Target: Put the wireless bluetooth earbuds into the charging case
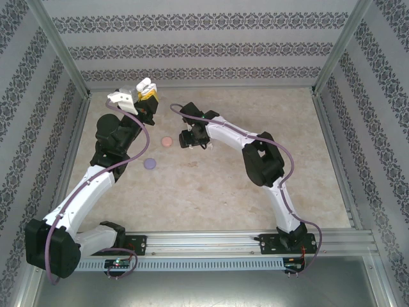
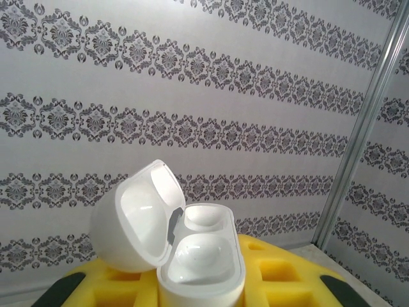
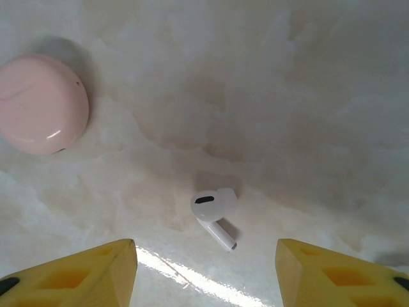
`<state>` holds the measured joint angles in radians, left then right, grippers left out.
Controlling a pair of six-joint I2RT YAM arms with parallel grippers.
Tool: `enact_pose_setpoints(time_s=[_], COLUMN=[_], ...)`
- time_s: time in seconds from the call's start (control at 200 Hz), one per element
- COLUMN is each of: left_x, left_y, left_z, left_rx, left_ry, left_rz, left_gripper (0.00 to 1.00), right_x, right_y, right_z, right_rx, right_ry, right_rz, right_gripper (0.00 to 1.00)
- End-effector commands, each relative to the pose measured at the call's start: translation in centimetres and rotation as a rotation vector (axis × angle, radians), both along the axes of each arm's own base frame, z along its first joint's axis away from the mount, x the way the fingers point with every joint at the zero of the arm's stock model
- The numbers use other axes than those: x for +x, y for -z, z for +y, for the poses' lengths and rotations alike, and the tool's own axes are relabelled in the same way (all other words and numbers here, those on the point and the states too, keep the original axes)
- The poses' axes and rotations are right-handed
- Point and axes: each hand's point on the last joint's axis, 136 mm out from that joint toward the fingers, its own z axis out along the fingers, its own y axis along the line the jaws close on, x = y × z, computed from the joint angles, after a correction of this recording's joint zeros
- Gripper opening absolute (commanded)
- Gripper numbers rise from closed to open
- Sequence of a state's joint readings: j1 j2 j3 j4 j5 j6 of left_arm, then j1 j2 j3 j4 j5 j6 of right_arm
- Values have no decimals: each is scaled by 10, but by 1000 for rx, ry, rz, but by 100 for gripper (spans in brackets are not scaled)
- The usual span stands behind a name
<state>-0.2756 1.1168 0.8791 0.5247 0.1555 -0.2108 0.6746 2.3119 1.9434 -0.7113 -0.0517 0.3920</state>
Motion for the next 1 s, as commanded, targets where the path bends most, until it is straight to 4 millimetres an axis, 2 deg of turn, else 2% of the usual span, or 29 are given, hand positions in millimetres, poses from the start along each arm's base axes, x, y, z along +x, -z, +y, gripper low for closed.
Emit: enact_pose_setpoints(time_s=[0.0, 0.275, 0.709, 0.994], left_x=[-9, -13, -15, -16], left_y=[-14, -13, -10, -8], left_z=[2, -5, -8, -9], left_rx=[-11, 3, 10, 10], left_ry=[0, 42, 58, 68], left_rz=[-50, -52, -48, -47], left_gripper=[0, 0, 0, 0], right_x=[2, 9, 7, 9], right_y=[5, 11, 29, 32], right_z=[-3, 9, 6, 10], right_rx=[-78, -86, -137, -131], right_ry=[-50, -135, -169, -168], right_rz=[-12, -18, 27, 30], right_gripper=[60, 60, 58, 55])
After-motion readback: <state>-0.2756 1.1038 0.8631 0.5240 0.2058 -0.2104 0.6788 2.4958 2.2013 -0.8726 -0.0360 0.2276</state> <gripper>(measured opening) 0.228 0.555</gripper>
